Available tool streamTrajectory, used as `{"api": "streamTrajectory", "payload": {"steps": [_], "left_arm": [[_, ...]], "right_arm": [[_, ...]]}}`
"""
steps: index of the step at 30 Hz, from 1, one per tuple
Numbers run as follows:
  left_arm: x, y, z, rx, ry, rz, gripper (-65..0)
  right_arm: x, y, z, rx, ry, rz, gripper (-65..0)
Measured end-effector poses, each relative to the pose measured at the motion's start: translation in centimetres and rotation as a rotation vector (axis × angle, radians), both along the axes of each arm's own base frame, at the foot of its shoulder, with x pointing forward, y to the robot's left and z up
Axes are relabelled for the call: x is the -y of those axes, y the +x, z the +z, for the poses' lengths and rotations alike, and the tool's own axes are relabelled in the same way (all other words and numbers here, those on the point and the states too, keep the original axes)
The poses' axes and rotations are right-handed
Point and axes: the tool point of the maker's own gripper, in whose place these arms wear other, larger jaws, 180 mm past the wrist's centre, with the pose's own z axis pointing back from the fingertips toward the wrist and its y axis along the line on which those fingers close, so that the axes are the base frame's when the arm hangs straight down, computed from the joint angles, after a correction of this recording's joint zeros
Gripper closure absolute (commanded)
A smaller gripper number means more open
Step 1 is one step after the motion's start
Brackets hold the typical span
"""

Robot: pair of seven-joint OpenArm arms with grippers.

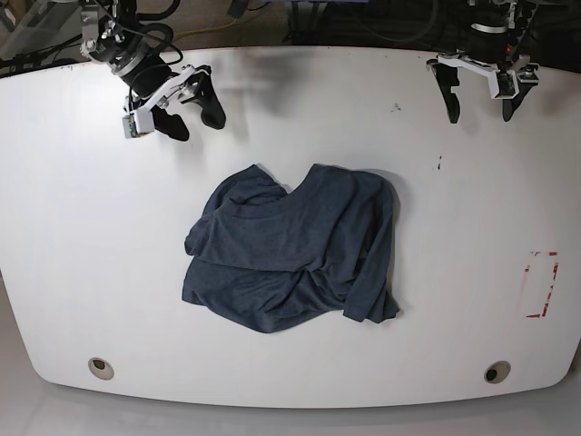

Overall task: Fold the T-shirt properly
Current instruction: 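Move the right gripper down onto the crumpled navy T-shirt and grasp it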

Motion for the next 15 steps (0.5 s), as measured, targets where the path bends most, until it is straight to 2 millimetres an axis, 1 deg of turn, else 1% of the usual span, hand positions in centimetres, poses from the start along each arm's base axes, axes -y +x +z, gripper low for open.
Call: {"api": "streamTrajectory", "payload": {"steps": [3, 6, 9, 12, 15], "left_arm": [[-0.1, 0.5, 0.2, 0.009, 0.034, -0.009, -53.7], [-0.1, 0.5, 0.2, 0.001, 0.082, -0.025, -53.7], [0.8, 0.4, -0.2, -0.011, 0.090, -0.051, -53.7], [1.4, 0.5, -0.3, -0.014, 0.089, -0.071, -53.6], [1.2, 0.5, -0.3, -0.015, 0.101, -0.069, -53.6]], "right_arm": [[-0.9, 1.2, 0.5, 0.008, -0.025, 0.089, -45.8], [-1.4, 2.5, 1.1, 0.023, -0.055, 0.142, -45.8], [-2.1, 3.6, 1.4, 0.037, -0.073, 0.197, -45.8], [-3.5, 4.7, 0.8, 0.020, -0.078, 0.251, -45.8], [-5.4, 5.6, 0.5, 0.015, -0.063, 0.317, -45.8]]}}
